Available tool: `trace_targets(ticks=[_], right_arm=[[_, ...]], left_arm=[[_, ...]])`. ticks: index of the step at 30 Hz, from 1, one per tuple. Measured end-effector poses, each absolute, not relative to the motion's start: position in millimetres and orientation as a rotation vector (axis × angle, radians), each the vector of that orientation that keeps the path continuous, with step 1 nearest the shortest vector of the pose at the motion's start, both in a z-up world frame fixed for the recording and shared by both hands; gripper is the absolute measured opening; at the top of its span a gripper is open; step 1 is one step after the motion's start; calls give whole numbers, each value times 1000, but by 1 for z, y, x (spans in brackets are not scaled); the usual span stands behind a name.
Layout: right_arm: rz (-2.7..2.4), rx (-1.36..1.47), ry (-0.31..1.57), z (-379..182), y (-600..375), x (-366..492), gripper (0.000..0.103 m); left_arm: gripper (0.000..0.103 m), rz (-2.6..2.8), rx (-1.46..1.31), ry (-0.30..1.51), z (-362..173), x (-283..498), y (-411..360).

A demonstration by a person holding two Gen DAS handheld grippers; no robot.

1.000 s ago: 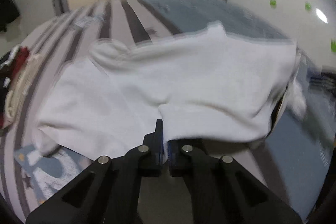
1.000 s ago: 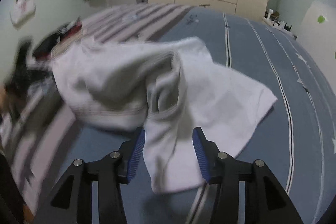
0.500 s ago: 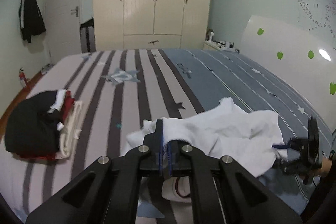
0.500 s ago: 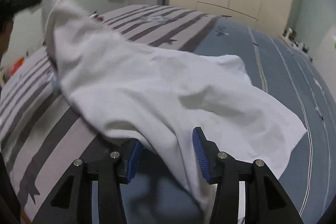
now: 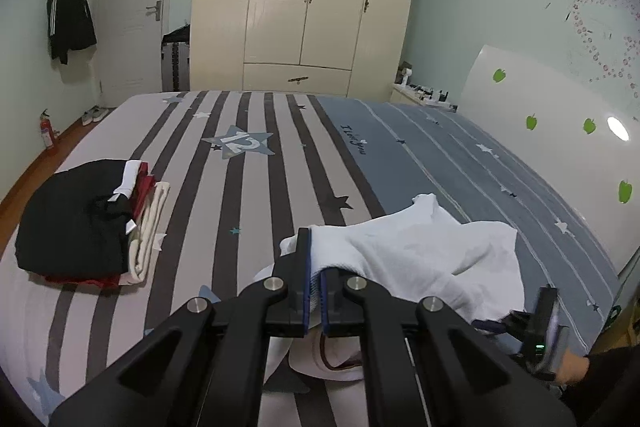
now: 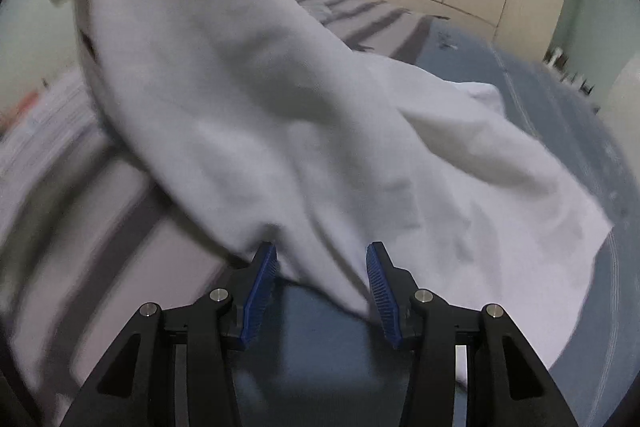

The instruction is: Fold clothes

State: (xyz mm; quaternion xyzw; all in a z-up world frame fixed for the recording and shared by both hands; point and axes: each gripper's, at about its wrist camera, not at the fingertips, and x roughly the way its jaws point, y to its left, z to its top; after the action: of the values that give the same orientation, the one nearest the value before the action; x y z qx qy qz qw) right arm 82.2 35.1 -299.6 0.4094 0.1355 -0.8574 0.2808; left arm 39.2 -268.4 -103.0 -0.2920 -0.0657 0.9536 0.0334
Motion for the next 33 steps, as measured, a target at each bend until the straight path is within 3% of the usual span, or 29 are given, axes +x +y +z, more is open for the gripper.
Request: trace_targets(ticks=[2,5,10,11,13,15,18,23,33], right_arm=[[-2266,1078,401,-302,31,99,43],[-2342,1000,646,-321,15,110,44],[-2461,1011,696,-343,9,80,48],[-2487,1024,676,-342,11,72,43],[-2540,1061,578,-337,22,54,9],[-2587,1103,376,-325,45,36,4],[-2659,1057,158,-284,87,30,4],[-2787,845,87,-178,149,42,4],[-2886,447,71,66,240,138,2]], left_arm=[[2,2932,-905,-216,-104,36,-270],[2,2920,-903,-272,-107,33,-274],[2,2925,-927,-248,-113,30,-277],[2,2928,-934,-237,-114,30,-278],[2,2943,-955,-228,-117,27,-281],[2,2956,-980,-226,-121,24,-284],[2,2970,-1004,-201,-124,23,-278],[2,2982,-943,-122,-103,36,-247],[2,3049,-546,-20,75,121,-167]])
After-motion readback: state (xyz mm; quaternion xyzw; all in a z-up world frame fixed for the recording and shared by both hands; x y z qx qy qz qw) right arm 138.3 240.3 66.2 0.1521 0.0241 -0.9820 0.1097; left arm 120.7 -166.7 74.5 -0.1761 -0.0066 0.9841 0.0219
